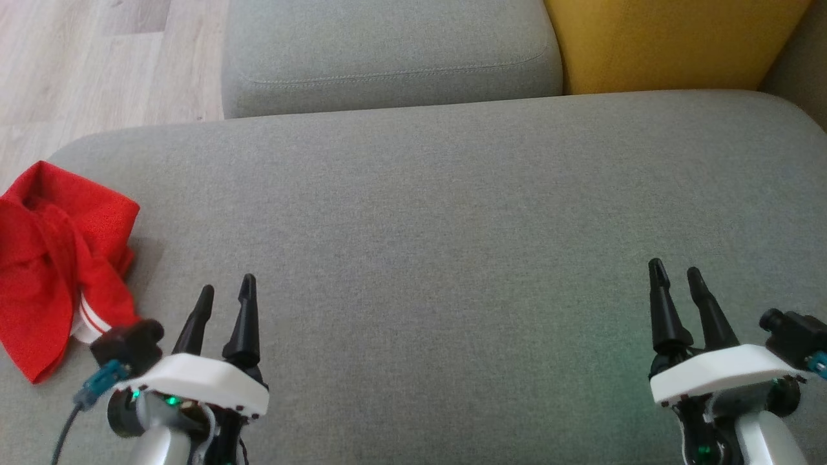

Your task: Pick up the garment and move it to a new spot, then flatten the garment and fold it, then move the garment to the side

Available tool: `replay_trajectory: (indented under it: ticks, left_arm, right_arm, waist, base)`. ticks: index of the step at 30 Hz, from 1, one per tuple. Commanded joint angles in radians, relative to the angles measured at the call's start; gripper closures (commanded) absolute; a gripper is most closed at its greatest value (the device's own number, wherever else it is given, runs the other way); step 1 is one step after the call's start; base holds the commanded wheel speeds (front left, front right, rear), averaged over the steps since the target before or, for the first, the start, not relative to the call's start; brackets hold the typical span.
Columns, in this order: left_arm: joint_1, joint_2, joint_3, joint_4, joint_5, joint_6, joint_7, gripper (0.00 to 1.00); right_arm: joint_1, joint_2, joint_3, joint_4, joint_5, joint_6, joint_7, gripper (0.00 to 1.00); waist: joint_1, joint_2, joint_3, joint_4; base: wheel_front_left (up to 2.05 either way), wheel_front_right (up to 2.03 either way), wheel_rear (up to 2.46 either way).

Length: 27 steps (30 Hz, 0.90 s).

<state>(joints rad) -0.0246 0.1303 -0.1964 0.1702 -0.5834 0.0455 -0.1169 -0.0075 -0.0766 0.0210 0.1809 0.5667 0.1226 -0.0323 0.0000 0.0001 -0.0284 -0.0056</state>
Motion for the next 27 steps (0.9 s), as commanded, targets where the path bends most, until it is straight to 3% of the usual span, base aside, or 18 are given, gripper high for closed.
replay_trajectory:
  ticks: [1,16,27]
  left_arm:
    - [-0.045,0.023,0.013,-0.030,0.031,0.009,-0.015,0.00]
    - [-0.042,0.052,-0.039,-0.019,0.212,0.064,-0.062,0.00]
    - [-0.037,0.052,-0.055,0.003,0.305,0.079,-0.094,0.00]
  right_arm:
    - [-0.024,-0.014,0.018,-0.034,-0.032,0.005,-0.014,0.00]
    - [-0.015,-0.007,0.030,-0.027,-0.239,0.006,-0.040,0.00]
    - [-0.012,0.004,0.039,-0.025,-0.356,0.007,-0.065,0.00]
  waist:
    - [0.0000,-0.0001,0.000,-0.001]
    - [0.0000,-0.0001,-0.004,-0.003]
    - [0.0000,-0.0001,-0.004,-0.003]
  base:
    - [0.00,0.00,0.00]
    - [0.00,0.00,0.00]
    - [0.00,0.00,0.00]
